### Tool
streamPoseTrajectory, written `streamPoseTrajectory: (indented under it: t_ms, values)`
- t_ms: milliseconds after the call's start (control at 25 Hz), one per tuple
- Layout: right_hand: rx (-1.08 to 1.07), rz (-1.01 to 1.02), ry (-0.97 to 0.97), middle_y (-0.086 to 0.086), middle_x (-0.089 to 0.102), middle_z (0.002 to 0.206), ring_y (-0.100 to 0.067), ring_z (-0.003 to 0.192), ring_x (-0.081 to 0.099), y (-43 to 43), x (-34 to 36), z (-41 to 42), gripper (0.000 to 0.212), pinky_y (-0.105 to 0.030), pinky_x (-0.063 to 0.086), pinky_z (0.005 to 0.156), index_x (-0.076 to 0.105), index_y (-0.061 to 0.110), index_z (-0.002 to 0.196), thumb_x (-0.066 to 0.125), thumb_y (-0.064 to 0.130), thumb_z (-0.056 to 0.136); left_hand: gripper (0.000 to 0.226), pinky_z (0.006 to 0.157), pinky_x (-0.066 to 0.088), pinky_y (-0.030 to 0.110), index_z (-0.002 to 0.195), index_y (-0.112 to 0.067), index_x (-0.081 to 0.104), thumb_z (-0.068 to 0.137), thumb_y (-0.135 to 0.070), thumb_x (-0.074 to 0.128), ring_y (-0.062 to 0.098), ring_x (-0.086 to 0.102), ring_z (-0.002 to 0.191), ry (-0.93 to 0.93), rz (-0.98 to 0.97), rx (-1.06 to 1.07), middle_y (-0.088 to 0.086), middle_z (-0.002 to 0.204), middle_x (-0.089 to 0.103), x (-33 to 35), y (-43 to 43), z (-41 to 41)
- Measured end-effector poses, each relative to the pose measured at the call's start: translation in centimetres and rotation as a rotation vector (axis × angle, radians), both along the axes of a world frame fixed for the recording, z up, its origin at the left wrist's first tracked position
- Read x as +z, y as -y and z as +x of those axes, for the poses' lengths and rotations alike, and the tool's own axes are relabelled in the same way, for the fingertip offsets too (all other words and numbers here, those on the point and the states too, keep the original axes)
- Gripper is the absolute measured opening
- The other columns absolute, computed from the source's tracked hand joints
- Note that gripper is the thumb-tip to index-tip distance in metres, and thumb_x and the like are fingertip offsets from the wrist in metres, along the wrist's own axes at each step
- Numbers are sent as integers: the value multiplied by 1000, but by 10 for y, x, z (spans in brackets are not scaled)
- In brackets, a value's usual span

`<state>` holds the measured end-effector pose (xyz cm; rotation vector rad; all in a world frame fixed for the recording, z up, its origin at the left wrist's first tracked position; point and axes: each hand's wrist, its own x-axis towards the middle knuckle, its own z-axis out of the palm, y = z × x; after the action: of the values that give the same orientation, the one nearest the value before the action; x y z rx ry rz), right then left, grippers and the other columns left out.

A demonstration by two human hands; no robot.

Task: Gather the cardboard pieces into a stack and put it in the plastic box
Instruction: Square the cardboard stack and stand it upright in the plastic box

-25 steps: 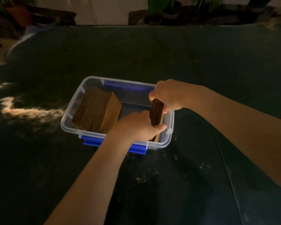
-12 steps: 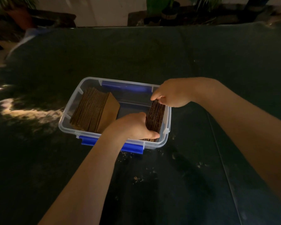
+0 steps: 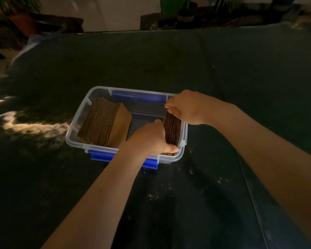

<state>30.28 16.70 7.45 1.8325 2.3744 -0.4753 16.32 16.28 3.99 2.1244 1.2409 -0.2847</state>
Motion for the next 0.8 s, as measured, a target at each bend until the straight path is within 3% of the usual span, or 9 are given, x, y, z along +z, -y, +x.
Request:
streamPoseTrajectory:
  t_ms: [120, 280, 400, 480, 640, 800]
  values:
    - [64, 101, 124, 7, 46, 65, -16, 71, 47, 1, -6, -7, 25, -37, 29, 78, 50, 21, 74, 38, 26, 95, 73, 49, 31, 19, 120, -14, 32, 67, -51, 66, 5, 44, 65, -10, -2, 8, -12, 75, 41, -1, 0, -2]
    - [31, 64, 70, 4, 44, 64, -6, 57, 37, -1, -4, -8, 27, -33, 27, 74, 51, 19, 77, 34, 27, 97, 82, 49, 30, 20, 124, -14, 30, 63, -57, 66, 4, 42, 64, -26, -2, 31, -10, 79, 44, -1, -3, -4]
    - [-43, -7, -61, -5, 59, 80, -13, 68, 54, 1, 0, -2, 32, -32, 41, 68, 58, 13, 89, 32, 30, 97, 88, 52, 30, 19, 128, -15, 29, 62, -65, 60, 2, 42, 68, -12, -73, 7, -4, 101, 49, -1, -4, -11]
    - [-58, -38, -113, -9, 63, 94, -20, 83, 60, 3, 2, 0, 34, -34, 48, 76, 59, 11, 103, 31, 30, 97, 90, 53, 31, 19, 127, -17, 30, 60, -69, 58, 1, 43, 71, 2, -103, 17, -5, 102, 49, 0, -4, -15]
    - [-57, -3, -208, -16, 64, 103, -28, 93, 60, 5, 9, 6, 36, -45, 47, 85, 58, 9, 107, 30, 29, 97, 89, 56, 33, 19, 128, -18, 30, 60, -69, 58, 8, 47, 80, 31, -100, 17, -3, 110, 52, 0, -1, -17]
    - [-71, 74, -360, -14, 64, 106, -27, 97, 58, 14, 19, 25, 33, -43, 47, 86, 58, 10, 110, 31, 25, 97, 76, 58, 34, 17, 126, -18, 36, 68, -63, 56, 10, 50, 86, 71, -87, -26, -3, 109, 56, 5, -1, -20]
